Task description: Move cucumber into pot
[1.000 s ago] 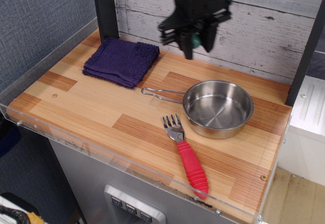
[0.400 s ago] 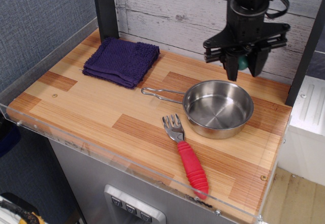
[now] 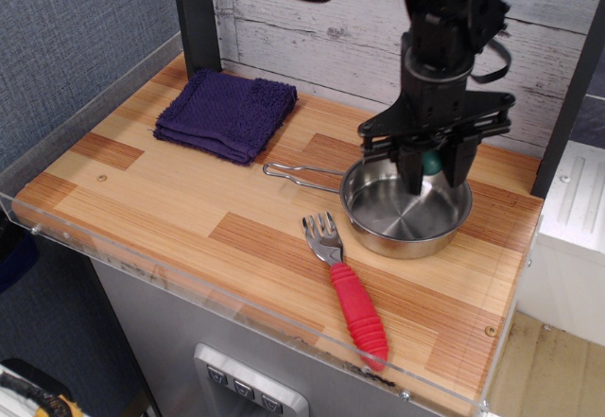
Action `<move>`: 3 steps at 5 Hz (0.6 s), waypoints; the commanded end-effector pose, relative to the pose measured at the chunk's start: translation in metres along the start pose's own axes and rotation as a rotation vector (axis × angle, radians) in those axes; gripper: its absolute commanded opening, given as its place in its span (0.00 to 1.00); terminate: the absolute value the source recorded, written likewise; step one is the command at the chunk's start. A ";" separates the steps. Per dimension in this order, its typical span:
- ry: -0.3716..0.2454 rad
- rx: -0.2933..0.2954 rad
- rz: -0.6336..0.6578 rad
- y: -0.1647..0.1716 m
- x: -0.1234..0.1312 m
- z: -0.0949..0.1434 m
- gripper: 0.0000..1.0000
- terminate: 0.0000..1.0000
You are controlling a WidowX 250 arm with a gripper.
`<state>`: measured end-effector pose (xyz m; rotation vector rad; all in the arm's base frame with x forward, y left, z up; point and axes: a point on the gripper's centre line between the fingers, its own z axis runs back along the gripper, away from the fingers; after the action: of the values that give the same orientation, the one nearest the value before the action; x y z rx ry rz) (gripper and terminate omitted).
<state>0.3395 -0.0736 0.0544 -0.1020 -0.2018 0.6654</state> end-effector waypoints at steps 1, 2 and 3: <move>0.005 -0.012 0.008 0.007 -0.008 0.003 0.00 0.00; 0.031 0.005 0.003 0.010 -0.014 -0.007 0.00 0.00; 0.061 0.020 0.021 0.016 -0.021 -0.017 0.00 0.00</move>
<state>0.3241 -0.0759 0.0194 -0.0853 -0.1035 0.6928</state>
